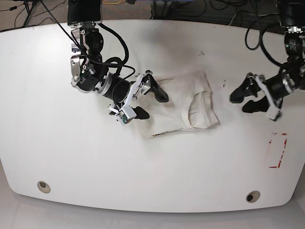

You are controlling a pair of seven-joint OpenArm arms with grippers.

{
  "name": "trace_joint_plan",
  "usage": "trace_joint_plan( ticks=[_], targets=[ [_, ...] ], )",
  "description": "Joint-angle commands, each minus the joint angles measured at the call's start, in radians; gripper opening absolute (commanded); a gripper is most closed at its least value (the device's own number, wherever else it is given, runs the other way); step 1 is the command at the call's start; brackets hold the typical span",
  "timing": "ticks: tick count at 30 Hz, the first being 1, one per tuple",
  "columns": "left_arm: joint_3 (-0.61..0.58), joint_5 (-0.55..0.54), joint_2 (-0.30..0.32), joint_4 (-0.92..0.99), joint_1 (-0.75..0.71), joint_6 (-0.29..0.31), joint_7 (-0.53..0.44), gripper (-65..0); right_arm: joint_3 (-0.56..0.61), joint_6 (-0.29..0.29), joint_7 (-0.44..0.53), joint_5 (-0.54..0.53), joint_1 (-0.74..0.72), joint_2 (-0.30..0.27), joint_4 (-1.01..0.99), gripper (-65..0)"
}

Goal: Layout the t-shirt on the table in an organized manner, then fold the t-shirt properly

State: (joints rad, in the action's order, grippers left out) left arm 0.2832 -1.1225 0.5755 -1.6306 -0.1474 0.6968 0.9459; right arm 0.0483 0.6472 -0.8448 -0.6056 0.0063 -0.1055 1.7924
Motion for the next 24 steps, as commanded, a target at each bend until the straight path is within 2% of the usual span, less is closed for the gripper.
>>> trace_joint_plan(
  ticks=[1,5,9,11,17,24],
  targets=[
    [0.104,-0.021,0.05,-0.017,-0.028,0.001,-0.026,-27.1,0.026,0.006,0.031,-0.021,-0.021,0.0,0.019,-16.2],
    [0.278,-0.008,0.07,-0.013,-0.08,0.001,-0.026,-27.1,0.078,0.004,0.06,-0.02,-0.041,0.01,0.016,-16.2],
    [0.388,0.035,0.074,-0.012,-0.08,0.001,-0.026,-27.1,0.101,0.004,0.085,-0.006,-0.052,0.053,-0.024,-16.2],
    [0.436,0.068,0.074,-0.012,-0.08,0.001,-0.026,-27.1,0.12,0.004,0.091,0.034,-0.058,0.08,-0.05,-16.2],
    [0.462,0.144,0.074,-0.018,-0.076,0.001,-0.026,-27.1,0.19,0.004,0.167,0.187,-0.085,0.143,-0.124,-16.2],
    [0.457,0.158,0.068,-0.018,-0.077,0.001,-0.026,-27.1,0.229,0.004,0.327,0.373,-0.105,0.203,-0.326,-16.2]
  ],
)
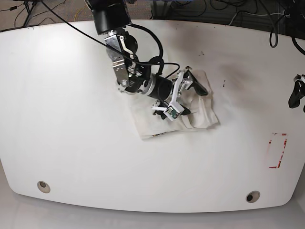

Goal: Layout the t-shirt on the table in an organized manner, then fold the t-shirt properly

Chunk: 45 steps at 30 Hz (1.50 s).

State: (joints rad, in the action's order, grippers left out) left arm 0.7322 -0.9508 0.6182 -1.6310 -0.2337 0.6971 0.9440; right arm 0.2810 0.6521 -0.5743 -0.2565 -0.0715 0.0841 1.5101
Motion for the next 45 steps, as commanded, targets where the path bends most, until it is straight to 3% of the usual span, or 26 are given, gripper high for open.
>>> trace_joint_plan(
  ticks=[1,5,9,14,18,27,30,34,39,45],
  targets=[
    [0.007,-0.014,0.024,-0.018,0.009,0.001,-0.024,-27.1,-0.004,-0.001,0.078,0.042,-0.032,0.018,-0.073,-16.2],
    [-0.053,-0.012,-0.004,-0.016,0.009,0.001,-0.026,-27.1,-0.004,-0.001,0.141,0.098,-0.044,0.027,-0.139,-16.2],
    [-0.116,0.022,-0.024,-0.021,0.024,0.001,-0.026,-27.1,-0.006,-0.001,0.138,0.076,-0.06,0.019,-0.072,-16.2],
    [-0.253,0.105,-0.074,-0.078,0.076,0.001,-0.026,-27.1,-0.018,-0.002,0.043,0.064,-0.077,-0.025,0.085,-16.2],
    [-0.389,0.18,-0.156,-0.134,0.107,0.001,-0.026,-27.1,-0.085,-0.001,-0.036,0.064,-0.115,-0.04,0.148,-16.2],
    [-0.578,0.473,-0.38,-0.179,0.161,0.001,-0.027,-29.0,-0.142,0.004,-0.026,0.073,-0.227,-0.099,0.016,-16.3],
    [-0.598,0.594,-0.476,-0.179,0.165,0.001,-0.029,-36.7,-0.142,0.004,0.012,0.073,-0.248,-0.113,-0.056,-19.8],
    [-0.653,0.741,-0.559,-0.179,0.164,0.001,-0.03,-47.8,-0.136,0.001,0.126,0.075,-0.274,-0.117,-0.17,-31.1],
    [-0.75,0.812,-0.568,-0.177,0.162,0.001,-0.03,-53.2,-0.136,0.001,0.264,0.081,-0.305,-0.12,-0.334,-42.5],
    [-0.778,0.817,-0.565,-0.171,0.155,0.001,-0.032,-53.3,-0.139,-0.001,0.388,0.178,-0.324,-0.149,-0.471,-43.1]
  ],
)
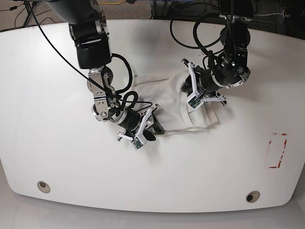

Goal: Layout the t-shirt on the table in an organized manner, then fold the t-shirt properly
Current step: 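Grasp the bundle edges with both grippers and square the fold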

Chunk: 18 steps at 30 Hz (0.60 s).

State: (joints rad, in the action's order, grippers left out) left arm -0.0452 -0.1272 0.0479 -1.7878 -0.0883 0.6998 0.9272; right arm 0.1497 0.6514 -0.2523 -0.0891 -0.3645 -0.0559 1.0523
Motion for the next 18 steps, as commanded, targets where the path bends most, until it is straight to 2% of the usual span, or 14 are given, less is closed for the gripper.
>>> trace_joint_plan(
  ticks=[1,6,12,18],
  targets=[
    [-0.002,-0.007,0.007,-0.014,0.009,-0.002,-0.015,-53.3,-0.009,0.0,0.09,0.027,-0.031,-0.012,-0.03,-43.1],
    [-0.017,-0.009,0.048,0.016,0.014,-0.002,-0.015,-53.3,-0.009,0.001,0.147,0.053,-0.003,-0.065,-0.065,-43.3],
    [-0.061,-0.012,0.119,0.098,0.092,-0.002,-0.015,-53.2,-0.009,0.001,0.155,0.051,0.092,-0.126,-0.01,-43.3],
    [-0.077,-0.012,0.137,0.224,0.181,-0.002,-0.015,-53.1,-0.025,0.0,0.149,0.051,0.232,-0.144,0.115,-43.3]
  ],
)
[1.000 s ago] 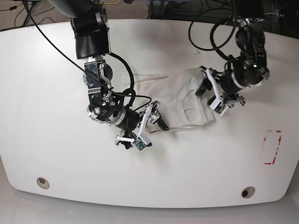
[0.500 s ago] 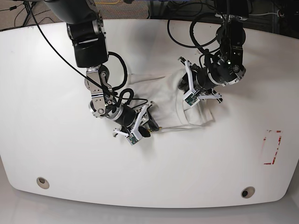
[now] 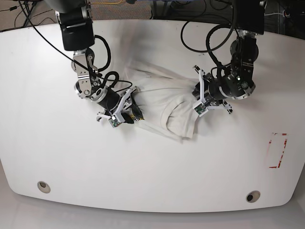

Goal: Layout the t-shirt on the table in an organized manner, then fold the t-shirt properly
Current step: 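Grasp the bundle edges with both grippers and square the fold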

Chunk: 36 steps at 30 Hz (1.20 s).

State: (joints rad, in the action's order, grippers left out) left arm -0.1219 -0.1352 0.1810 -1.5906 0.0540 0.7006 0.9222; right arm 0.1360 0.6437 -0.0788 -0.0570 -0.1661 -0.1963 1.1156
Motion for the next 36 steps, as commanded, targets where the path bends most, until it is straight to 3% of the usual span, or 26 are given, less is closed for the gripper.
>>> trace_joint_plan(
  ticks=[1,6,12,22,28,36],
  targets=[
    [-0.002,-0.004,0.004,0.049,0.057,-0.002,-0.01,-53.1,-0.028,0.008,-0.026,0.019,0.056,0.001,0.073,-43.3],
    [-0.037,-0.005,0.001,0.195,0.174,-0.002,-0.021,-53.1,-0.131,0.008,-0.072,0.03,0.178,0.065,0.205,-43.3],
    [-0.075,-0.005,0.005,0.286,0.28,-0.002,-0.114,-53.1,-0.163,0.008,-0.14,0.032,0.25,0.125,0.341,-43.3],
    [-0.061,-0.01,0.041,0.175,0.372,-0.002,-0.068,-52.9,-0.164,0.008,-0.293,0.032,0.259,0.153,0.565,-43.3],
    [0.006,-0.01,0.031,-0.037,0.304,-0.002,0.034,-52.9,-0.164,0.008,-0.381,0.032,0.257,0.151,0.69,-43.3],
    [0.015,-0.002,-0.084,-0.262,0.07,-0.002,0.088,-52.9,-0.166,0.008,-0.395,0.032,0.224,0.148,0.654,-43.3]
  ],
)
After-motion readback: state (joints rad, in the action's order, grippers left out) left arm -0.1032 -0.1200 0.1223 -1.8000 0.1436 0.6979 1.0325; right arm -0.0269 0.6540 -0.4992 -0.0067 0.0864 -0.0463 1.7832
